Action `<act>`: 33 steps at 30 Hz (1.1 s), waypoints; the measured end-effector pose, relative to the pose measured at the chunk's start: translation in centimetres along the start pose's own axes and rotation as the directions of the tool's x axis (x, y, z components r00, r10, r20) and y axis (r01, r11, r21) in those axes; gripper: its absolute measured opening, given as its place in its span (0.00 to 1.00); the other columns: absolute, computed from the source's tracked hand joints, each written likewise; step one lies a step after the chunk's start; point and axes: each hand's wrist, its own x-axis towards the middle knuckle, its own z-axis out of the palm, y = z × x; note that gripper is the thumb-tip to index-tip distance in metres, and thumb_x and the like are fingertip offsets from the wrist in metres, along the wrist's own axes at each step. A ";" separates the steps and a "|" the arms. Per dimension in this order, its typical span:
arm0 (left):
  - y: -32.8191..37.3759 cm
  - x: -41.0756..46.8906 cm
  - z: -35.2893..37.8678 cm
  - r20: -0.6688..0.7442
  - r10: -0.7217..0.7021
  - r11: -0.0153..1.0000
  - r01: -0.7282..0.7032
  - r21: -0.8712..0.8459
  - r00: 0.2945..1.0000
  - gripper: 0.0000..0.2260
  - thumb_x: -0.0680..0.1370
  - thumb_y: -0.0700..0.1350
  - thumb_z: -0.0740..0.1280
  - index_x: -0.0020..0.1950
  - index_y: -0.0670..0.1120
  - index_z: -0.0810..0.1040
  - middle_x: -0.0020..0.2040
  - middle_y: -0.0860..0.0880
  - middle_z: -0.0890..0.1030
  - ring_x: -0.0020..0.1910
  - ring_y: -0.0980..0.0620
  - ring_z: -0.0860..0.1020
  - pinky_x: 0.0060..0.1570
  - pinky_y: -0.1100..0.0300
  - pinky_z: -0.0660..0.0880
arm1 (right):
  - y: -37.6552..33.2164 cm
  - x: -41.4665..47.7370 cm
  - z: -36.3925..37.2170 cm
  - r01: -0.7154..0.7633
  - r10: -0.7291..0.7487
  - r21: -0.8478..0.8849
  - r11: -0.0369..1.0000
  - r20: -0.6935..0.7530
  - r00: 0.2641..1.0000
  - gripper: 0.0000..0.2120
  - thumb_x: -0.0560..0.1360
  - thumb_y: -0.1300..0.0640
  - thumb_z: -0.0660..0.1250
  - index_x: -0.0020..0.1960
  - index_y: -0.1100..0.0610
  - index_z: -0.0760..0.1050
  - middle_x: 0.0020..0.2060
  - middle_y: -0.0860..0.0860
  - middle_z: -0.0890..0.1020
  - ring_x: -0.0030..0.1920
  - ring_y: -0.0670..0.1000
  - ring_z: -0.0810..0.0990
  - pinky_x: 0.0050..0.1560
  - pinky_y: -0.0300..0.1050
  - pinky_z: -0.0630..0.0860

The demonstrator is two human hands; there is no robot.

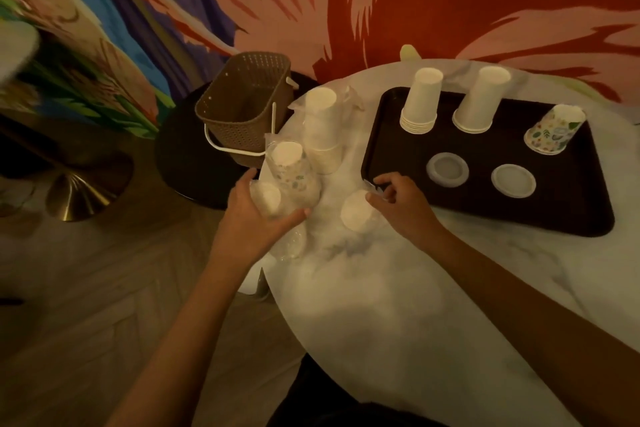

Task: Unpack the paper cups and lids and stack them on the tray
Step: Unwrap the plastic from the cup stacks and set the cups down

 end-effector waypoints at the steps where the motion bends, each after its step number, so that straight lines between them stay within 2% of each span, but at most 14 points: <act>1: -0.4 -0.1 0.5 -0.005 0.012 1.000 -0.012 0.004 1.000 0.41 0.66 0.52 0.75 0.72 0.50 0.57 0.68 0.51 0.64 0.66 0.51 0.66 0.61 0.53 0.68 | -0.1 -0.1 0.0 0.007 -0.007 -0.006 1.000 0.006 1.000 0.15 0.75 0.54 0.65 0.60 0.57 0.71 0.47 0.53 0.71 0.45 0.50 0.71 0.46 0.40 0.68; 3: -1.0 -0.1 1.0 -0.043 0.020 1.000 -0.020 0.009 0.999 0.35 0.68 0.46 0.75 0.70 0.49 0.61 0.67 0.48 0.67 0.64 0.49 0.69 0.58 0.55 0.69 | -0.2 -0.3 0.0 0.017 -0.016 -0.010 1.000 0.012 1.000 0.14 0.75 0.54 0.65 0.59 0.58 0.72 0.47 0.54 0.71 0.45 0.50 0.72 0.46 0.40 0.68; 5: -0.9 -0.3 0.6 -0.089 0.020 0.999 -0.023 -0.026 0.996 0.33 0.69 0.44 0.74 0.69 0.49 0.62 0.66 0.47 0.69 0.62 0.49 0.70 0.57 0.54 0.71 | -0.3 -0.6 -0.4 0.028 -0.028 -0.006 1.000 0.013 1.000 0.13 0.75 0.55 0.65 0.59 0.58 0.72 0.46 0.54 0.71 0.44 0.50 0.71 0.45 0.40 0.68; 10: 1.8 -1.5 -2.0 -0.153 -0.045 0.938 -0.011 -0.346 0.987 0.30 0.70 0.46 0.73 0.67 0.51 0.63 0.57 0.54 0.69 0.53 0.53 0.72 0.45 0.58 0.77 | -0.1 -2.1 -2.1 -0.007 0.007 0.039 0.999 -0.005 1.000 0.10 0.76 0.56 0.63 0.56 0.58 0.74 0.47 0.52 0.73 0.46 0.49 0.73 0.42 0.37 0.69; 13: 3.4 -1.2 -1.3 0.030 -0.109 0.819 0.106 -0.564 0.994 0.28 0.72 0.47 0.70 0.69 0.50 0.62 0.59 0.52 0.70 0.50 0.53 0.75 0.33 0.63 0.79 | 0.2 -3.1 -3.8 -0.118 0.107 0.067 0.991 0.154 0.982 0.08 0.77 0.58 0.62 0.56 0.57 0.73 0.48 0.51 0.76 0.48 0.49 0.75 0.44 0.39 0.72; 15: 4.0 -1.2 0.7 0.261 -0.137 0.699 0.280 -0.658 0.956 0.26 0.72 0.46 0.69 0.67 0.49 0.63 0.58 0.49 0.74 0.49 0.51 0.77 0.35 0.59 0.81 | 0.9 -4.1 -5.1 -0.192 0.147 0.151 0.970 0.266 0.953 0.12 0.77 0.60 0.60 0.61 0.59 0.72 0.50 0.53 0.77 0.49 0.50 0.76 0.45 0.42 0.74; 18: 3.8 -2.0 5.1 0.536 -0.115 0.644 0.474 -0.601 0.836 0.21 0.73 0.45 0.69 0.64 0.48 0.67 0.60 0.46 0.74 0.53 0.47 0.77 0.38 0.55 0.81 | 2.7 -5.9 -7.5 -0.344 0.252 0.422 0.839 0.259 0.932 0.17 0.77 0.66 0.59 0.64 0.60 0.70 0.48 0.51 0.78 0.47 0.50 0.77 0.45 0.43 0.75; 21: 4.1 -2.9 8.5 0.693 -0.077 0.712 0.526 -0.465 0.716 0.19 0.73 0.43 0.68 0.63 0.47 0.69 0.62 0.44 0.73 0.55 0.46 0.76 0.43 0.54 0.81 | 5.2 -7.7 -10.5 -0.440 0.324 0.589 0.678 0.299 0.898 0.13 0.76 0.67 0.57 0.58 0.59 0.74 0.41 0.52 0.81 0.41 0.49 0.80 0.39 0.43 0.77; 23: 4.8 -3.4 10.4 0.733 -0.034 0.869 0.382 -0.314 0.679 0.20 0.73 0.46 0.69 0.63 0.49 0.69 0.63 0.47 0.71 0.56 0.49 0.75 0.50 0.55 0.79 | 6.5 -9.0 -12.0 -0.462 0.313 0.609 0.645 0.341 0.886 0.13 0.76 0.67 0.57 0.52 0.56 0.76 0.39 0.52 0.83 0.39 0.48 0.83 0.35 0.42 0.80; 25: 5.5 -3.9 12.1 0.703 0.061 0.993 0.030 -0.116 0.708 0.24 0.71 0.52 0.71 0.65 0.53 0.68 0.62 0.52 0.66 0.59 0.51 0.70 0.57 0.57 0.74 | 7.4 -10.1 -13.0 -0.481 0.314 0.614 0.626 0.366 0.876 0.12 0.77 0.67 0.57 0.53 0.56 0.75 0.41 0.54 0.82 0.39 0.50 0.82 0.33 0.41 0.80; 27: 6.5 -4.3 13.2 0.677 0.211 0.955 -0.296 0.010 0.705 0.32 0.67 0.57 0.73 0.67 0.54 0.65 0.60 0.55 0.63 0.60 0.54 0.66 0.62 0.56 0.70 | 8.0 -10.8 -13.6 -0.490 0.335 0.652 0.578 0.358 0.871 0.11 0.77 0.67 0.56 0.51 0.58 0.75 0.41 0.55 0.81 0.39 0.52 0.81 0.32 0.43 0.80; 29: 7.6 -5.0 13.9 0.701 0.321 0.856 -0.512 0.074 0.637 0.37 0.63 0.61 0.74 0.69 0.55 0.63 0.61 0.56 0.66 0.61 0.54 0.68 0.62 0.56 0.70 | 8.4 -11.2 -13.9 -0.497 0.356 0.672 0.549 0.350 0.867 0.12 0.77 0.68 0.55 0.49 0.58 0.76 0.39 0.55 0.81 0.37 0.51 0.81 0.32 0.43 0.80; 31: 8.3 -5.8 14.9 0.743 0.355 0.742 -0.654 0.145 0.568 0.42 0.63 0.62 0.74 0.71 0.55 0.59 0.67 0.54 0.67 0.64 0.53 0.69 0.62 0.54 0.71 | 8.5 -11.2 -13.6 -0.500 0.360 0.648 0.574 0.349 0.865 0.12 0.77 0.68 0.55 0.52 0.61 0.76 0.39 0.55 0.81 0.35 0.49 0.82 0.33 0.42 0.80; 33: 8.7 -6.5 16.4 0.751 0.375 0.658 -0.726 0.197 0.544 0.46 0.64 0.60 0.74 0.74 0.54 0.52 0.71 0.52 0.64 0.66 0.51 0.68 0.63 0.53 0.71 | 8.5 -11.1 -13.1 -0.488 0.367 0.641 0.593 0.323 0.872 0.12 0.78 0.67 0.55 0.53 0.61 0.76 0.40 0.55 0.80 0.36 0.49 0.82 0.34 0.42 0.80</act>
